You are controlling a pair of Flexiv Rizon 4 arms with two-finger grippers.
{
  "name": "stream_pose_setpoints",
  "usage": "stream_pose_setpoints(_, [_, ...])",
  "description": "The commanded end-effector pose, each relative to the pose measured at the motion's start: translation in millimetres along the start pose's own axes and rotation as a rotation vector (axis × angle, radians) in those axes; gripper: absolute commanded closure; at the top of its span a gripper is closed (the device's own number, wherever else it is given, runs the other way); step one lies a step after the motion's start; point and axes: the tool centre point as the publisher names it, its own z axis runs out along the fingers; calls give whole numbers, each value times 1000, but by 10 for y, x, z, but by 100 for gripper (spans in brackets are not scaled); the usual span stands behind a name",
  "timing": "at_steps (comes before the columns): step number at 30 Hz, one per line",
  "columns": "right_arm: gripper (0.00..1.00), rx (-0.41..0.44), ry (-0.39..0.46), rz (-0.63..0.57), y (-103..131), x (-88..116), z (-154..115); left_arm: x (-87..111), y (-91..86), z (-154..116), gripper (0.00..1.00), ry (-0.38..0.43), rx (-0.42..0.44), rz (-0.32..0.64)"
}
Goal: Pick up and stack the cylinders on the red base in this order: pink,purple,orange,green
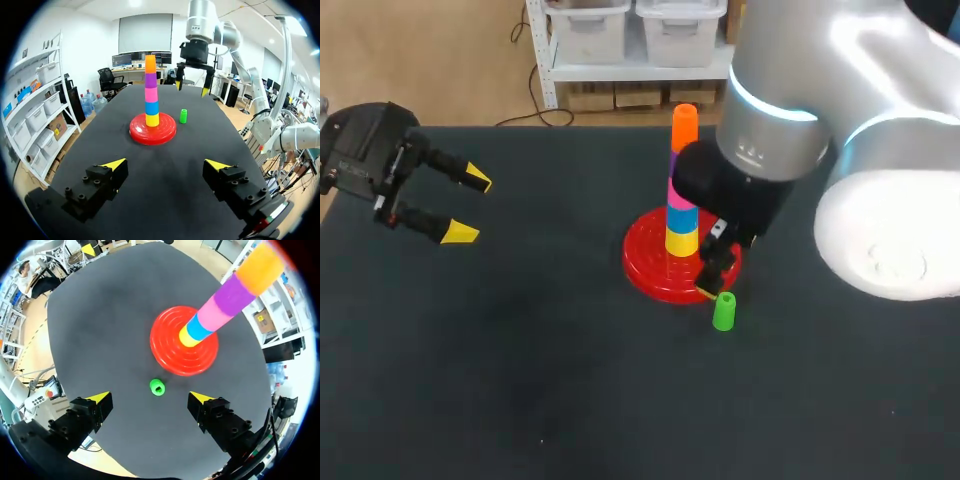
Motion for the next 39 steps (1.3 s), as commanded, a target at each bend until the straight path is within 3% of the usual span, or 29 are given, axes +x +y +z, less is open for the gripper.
stream_pose_setpoints(1, [0, -65, 3, -6, -43, -84, 190, 9, 0, -2, 0, -2, -1, 2])
stream_pose_setpoints(14, [0, -140, 66, -10, -18, -52, 555, 9, 0, -2, 0, -2, -1, 2])
stream_pose_setpoints(39, [0, -132, 124, 8, -56, 151, 884, 9, 0, -2, 0, -2, -1, 2])
